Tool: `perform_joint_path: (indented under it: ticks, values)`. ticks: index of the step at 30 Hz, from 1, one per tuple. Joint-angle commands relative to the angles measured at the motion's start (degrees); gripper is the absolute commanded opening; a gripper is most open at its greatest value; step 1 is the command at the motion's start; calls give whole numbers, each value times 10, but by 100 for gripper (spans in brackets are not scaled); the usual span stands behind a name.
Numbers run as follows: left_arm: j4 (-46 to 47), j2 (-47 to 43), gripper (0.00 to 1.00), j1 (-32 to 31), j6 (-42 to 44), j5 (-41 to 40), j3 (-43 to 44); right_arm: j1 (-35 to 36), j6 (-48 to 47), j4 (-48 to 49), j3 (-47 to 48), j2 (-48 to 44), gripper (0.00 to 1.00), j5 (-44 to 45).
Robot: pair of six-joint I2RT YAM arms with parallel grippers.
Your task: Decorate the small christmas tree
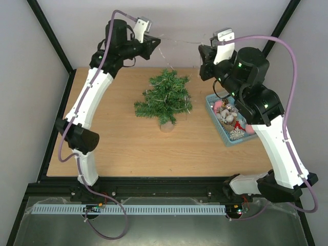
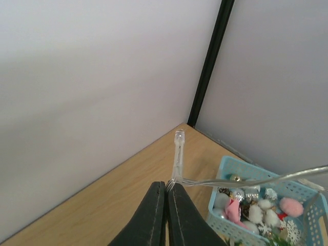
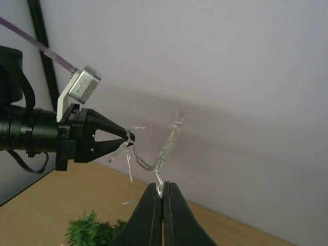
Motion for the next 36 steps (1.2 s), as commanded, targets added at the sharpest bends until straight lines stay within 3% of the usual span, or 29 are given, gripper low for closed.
perform_joint_path:
  ticks: [1,7,16,36]
  values:
    - [16,-90,2,10,21,-24,-76,-3,19,-67,49,14,1,-83]
    - [34,-189,2,24,29,-58,-216,-3,39,-112,48,13,1,-138]
    - [85,-316,2,42,20,-81,-393,-3,76,-100,-38,-48,1,-211]
    - [186,-461,2,71,-31,-68,-632,-2,166,-6,-362,-198,1,-331]
